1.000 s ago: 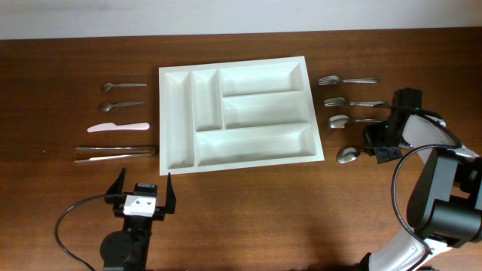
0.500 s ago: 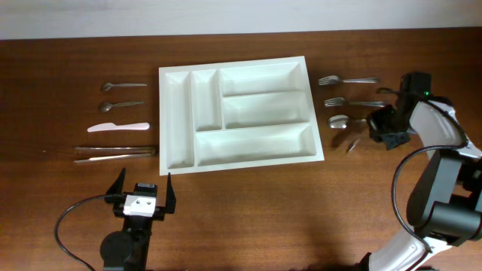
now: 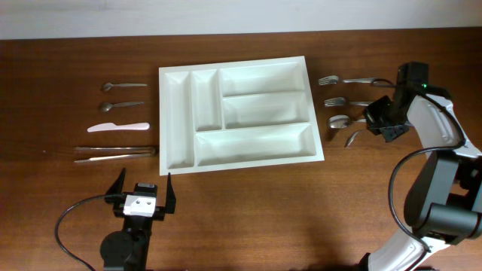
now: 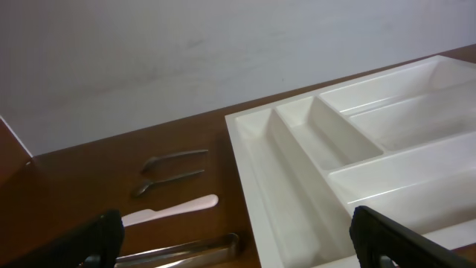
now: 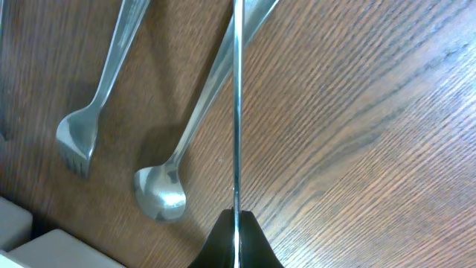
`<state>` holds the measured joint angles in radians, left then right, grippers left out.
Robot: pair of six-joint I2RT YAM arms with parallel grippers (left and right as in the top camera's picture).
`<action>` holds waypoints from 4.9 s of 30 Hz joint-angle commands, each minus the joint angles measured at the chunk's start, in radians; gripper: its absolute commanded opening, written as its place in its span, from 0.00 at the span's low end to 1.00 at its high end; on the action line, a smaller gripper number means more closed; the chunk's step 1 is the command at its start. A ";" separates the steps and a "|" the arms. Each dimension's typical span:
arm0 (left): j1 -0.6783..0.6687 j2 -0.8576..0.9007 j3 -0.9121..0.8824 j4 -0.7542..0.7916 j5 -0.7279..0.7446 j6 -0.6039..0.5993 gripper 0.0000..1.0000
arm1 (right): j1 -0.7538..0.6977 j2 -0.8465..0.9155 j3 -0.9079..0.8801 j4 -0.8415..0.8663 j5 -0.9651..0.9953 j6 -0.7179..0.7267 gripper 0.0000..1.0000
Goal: Pack container
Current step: 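Carry the large spoon over the tray's top compartment and lower it, then open the right gripper and swing it back toward the cutlery, then lower the right gripper over the small spoon handle and close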
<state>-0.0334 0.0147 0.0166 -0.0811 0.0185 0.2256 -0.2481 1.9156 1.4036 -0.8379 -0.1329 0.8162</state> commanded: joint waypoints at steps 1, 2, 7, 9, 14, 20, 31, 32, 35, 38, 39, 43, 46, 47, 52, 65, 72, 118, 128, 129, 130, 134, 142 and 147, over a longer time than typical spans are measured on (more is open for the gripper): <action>-0.003 -0.009 -0.008 0.002 -0.006 0.015 0.99 | 0.039 0.000 0.055 0.000 -0.046 -0.008 0.04; -0.003 -0.009 -0.008 0.002 -0.006 0.015 0.99 | 0.048 0.000 0.070 0.000 -0.053 -0.008 0.04; -0.003 -0.009 -0.008 0.002 -0.006 0.015 0.99 | 0.110 0.000 0.183 -0.016 -0.084 -0.018 0.04; -0.003 -0.009 -0.008 0.002 -0.006 0.015 0.99 | 0.140 0.000 0.237 -0.019 -0.102 -0.035 0.04; -0.003 -0.009 -0.008 0.002 -0.006 0.015 0.99 | 0.249 0.000 0.370 -0.017 -0.129 -0.038 0.04; -0.003 -0.009 -0.008 0.002 -0.006 0.015 0.99 | 0.411 0.002 0.403 0.053 -0.071 0.064 0.04; -0.003 -0.009 -0.008 0.002 -0.006 0.015 0.99 | 0.663 0.037 0.403 0.146 0.408 0.465 0.04; -0.003 -0.008 -0.008 0.002 -0.006 0.015 0.99 | 0.668 0.047 0.403 0.147 0.411 0.494 0.04; -0.003 -0.009 -0.008 0.002 -0.006 0.015 0.99 | 0.668 0.094 0.403 0.145 0.398 0.592 0.04; -0.003 -0.009 -0.008 0.002 -0.006 0.015 0.99 | 0.667 0.145 0.403 0.166 0.359 0.654 0.04; -0.003 -0.008 -0.008 0.002 -0.006 0.015 0.99 | 0.667 0.164 0.403 0.190 0.333 0.656 0.04; -0.003 -0.009 -0.008 0.002 -0.007 0.015 0.99 | 0.667 0.204 0.403 0.274 0.257 0.656 0.04; -0.003 -0.009 -0.008 0.002 -0.006 0.015 0.99 | 0.667 0.225 0.403 0.352 0.217 0.664 0.04; -0.003 -0.009 -0.008 0.002 -0.007 0.015 0.99 | 0.667 0.225 0.403 0.369 0.217 0.675 0.04; -0.003 -0.009 -0.008 0.002 -0.006 0.015 0.99 | 0.658 0.235 0.403 0.410 0.211 0.825 0.04; -0.003 -0.009 -0.008 0.002 -0.006 0.015 0.99 | 0.646 0.330 0.402 0.404 0.187 0.862 0.04; -0.003 -0.009 -0.008 0.002 -0.006 0.015 0.99 | 0.620 0.365 0.401 0.403 0.166 0.861 0.04; -0.003 -0.009 -0.008 0.002 -0.006 0.015 0.99 | 0.553 0.385 0.764 0.296 -0.079 0.069 0.63; -0.003 -0.009 -0.008 0.002 -0.006 0.015 0.99 | 0.375 0.375 1.163 -0.495 0.084 -0.102 0.67; -0.003 -0.009 -0.008 0.002 -0.006 0.015 0.99 | 0.354 0.375 1.170 -0.534 0.058 -0.103 0.70; -0.003 -0.009 -0.008 0.002 -0.006 0.015 0.99 | 0.335 0.375 1.170 -0.566 0.029 -0.102 0.80; -0.003 -0.009 -0.008 0.002 -0.006 0.015 0.99 | 0.265 0.380 1.165 -0.686 -0.021 -0.103 0.99; -0.003 -0.009 -0.008 0.002 -0.006 0.015 0.99 | 0.208 0.381 1.120 -0.772 0.027 -0.288 0.89; -0.003 -0.009 -0.008 0.002 -0.006 0.015 0.99 | 0.207 0.381 0.946 -0.792 0.130 0.080 0.94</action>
<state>-0.0334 0.0135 0.0166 -0.0814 0.0185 0.2256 -0.0406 2.3043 2.4481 -1.6238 -0.0708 0.6792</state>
